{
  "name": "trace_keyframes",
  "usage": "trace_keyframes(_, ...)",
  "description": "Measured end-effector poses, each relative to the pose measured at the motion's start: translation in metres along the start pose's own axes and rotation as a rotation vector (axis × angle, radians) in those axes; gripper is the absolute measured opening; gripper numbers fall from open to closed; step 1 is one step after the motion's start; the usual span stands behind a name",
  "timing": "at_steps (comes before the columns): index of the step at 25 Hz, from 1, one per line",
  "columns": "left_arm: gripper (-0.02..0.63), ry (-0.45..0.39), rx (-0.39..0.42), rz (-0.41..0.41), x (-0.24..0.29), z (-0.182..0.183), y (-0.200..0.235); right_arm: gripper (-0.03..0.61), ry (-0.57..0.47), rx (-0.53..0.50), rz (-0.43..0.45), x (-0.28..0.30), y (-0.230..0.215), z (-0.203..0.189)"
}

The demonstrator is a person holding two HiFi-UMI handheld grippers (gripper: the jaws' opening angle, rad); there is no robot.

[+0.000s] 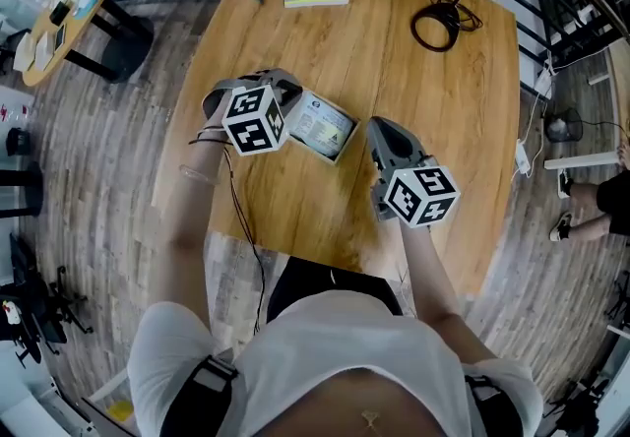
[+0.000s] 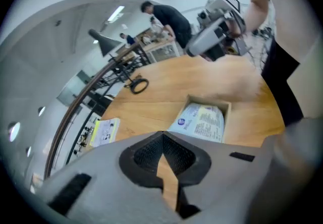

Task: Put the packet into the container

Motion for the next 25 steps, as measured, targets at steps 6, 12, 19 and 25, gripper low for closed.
trace_keyframes(6, 0.006, -0.36, -0.669, 0.293, -0.058, 0.012, -0.005, 0.011, -0.001, -0.066, -0.04, 0.007, 0.01, -0.005)
trace_keyframes(12, 0.006, -0.512, -0.956, 0.428, -0.081, 0.021, -0.048, 0.011, -0.005, -0.061, -0.061, 0.009, 0.021, -0.019)
trace_keyframes(19, 0.006, -0.563, -1.057, 0.499, -0.083, 0.034, -0.084, 0.011, -0.052, -0.109, -0.1, 0.003, 0.035, -0.029)
trace_keyframes(25, 0.006, -0.584, -1.051, 0.494, -0.086, 0.04, -0.088, 0.011, -0.069, -0.104, -0.111, -0.006, 0.036, -0.027)
Point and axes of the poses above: the fingertips, and each gripper's own axes: x forward along the fingers, y to its left, z out of its top, the point moved 2 cm from there along -x, backward along the fingers, and after that the axes turned 6 degrees about y, right-handed, at the moved point
